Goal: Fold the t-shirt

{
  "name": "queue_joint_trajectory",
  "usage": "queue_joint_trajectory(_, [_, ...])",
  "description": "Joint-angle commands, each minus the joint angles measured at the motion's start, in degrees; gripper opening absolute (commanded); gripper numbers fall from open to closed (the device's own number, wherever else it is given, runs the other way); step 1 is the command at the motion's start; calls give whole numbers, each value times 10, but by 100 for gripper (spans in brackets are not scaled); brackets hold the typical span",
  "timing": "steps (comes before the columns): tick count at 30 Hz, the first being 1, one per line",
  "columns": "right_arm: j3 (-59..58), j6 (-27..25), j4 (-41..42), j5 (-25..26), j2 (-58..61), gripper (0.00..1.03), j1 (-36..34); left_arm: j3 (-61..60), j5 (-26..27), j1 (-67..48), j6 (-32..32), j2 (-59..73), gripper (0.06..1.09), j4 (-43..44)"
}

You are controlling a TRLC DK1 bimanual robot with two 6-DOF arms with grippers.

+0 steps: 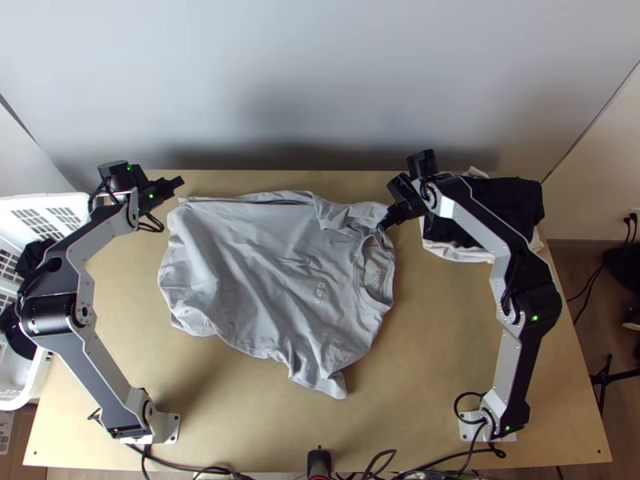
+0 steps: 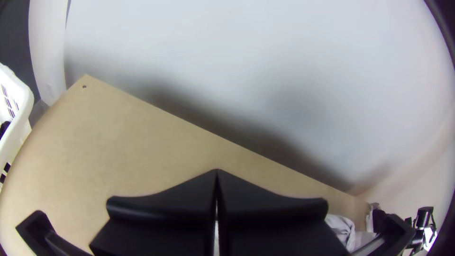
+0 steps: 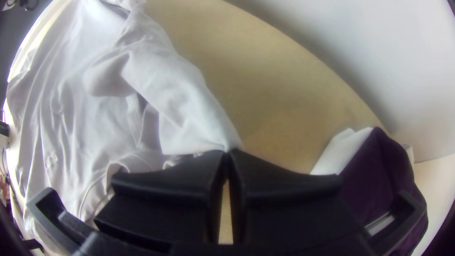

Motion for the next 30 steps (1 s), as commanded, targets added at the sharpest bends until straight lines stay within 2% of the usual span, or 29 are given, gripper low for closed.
queue_joint_trajectory(1, [0, 0, 0, 0, 0, 3, -2, 2, 9, -2, -5, -1, 53, -5])
queue_joint_trajectory(2, [-1, 0, 0, 0, 0, 3, -2, 6, 9, -2, -5, 5, 78, -15])
queue_joint_trajectory(3, [-2, 0, 0, 0, 0, 3, -2, 23, 9, -4, -4, 16, 93, -48])
queue_joint_trajectory(4, [-2, 0, 0, 0, 1, 3, -2, 57, 8, -5, -2, 35, 97, -108])
queue_joint_trajectory(6, [-3, 0, 0, 0, 1, 3, -2, 127, 8, -7, 4, 76, 97, -216])
queue_joint_trajectory(7, [-3, 0, 0, 0, 1, 3, -2, 149, 6, -8, 4, 88, 97, -242])
queue_joint_trajectory(15, [-2, -1, 1, 0, 1, 3, -2, 188, 4, -9, 0, 121, 96, -245])
queue_joint_trajectory(17, [-1, -1, 1, 0, 1, 3, -4, 192, 4, -10, -1, 125, 89, -245])
queue_joint_trajectory(18, [-1, -1, 1, 0, 1, 3, -4, 194, 5, -10, -3, 126, 81, -245])
queue_joint_trajectory(19, [-1, -1, 1, 0, 1, 3, -5, 194, 5, -10, -4, 126, 66, -247])
queue_joint_trajectory(21, [-2, 0, 1, 0, 1, 3, -5, 194, -11, -10, -15, 128, 21, -246])
queue_joint_trajectory(22, [-2, 0, 1, 0, 1, 3, -5, 194, -25, -10, -12, 129, 9, -243])
queue_joint_trajectory(25, [-3, 2, 0, 0, 1, 3, -5, 189, -25, -11, 11, 129, 9, -243])
queue_joint_trajectory(30, [-5, 7, 0, 0, -4, 3, -5, 189, -24, -6, 4, 122, 9, -247])
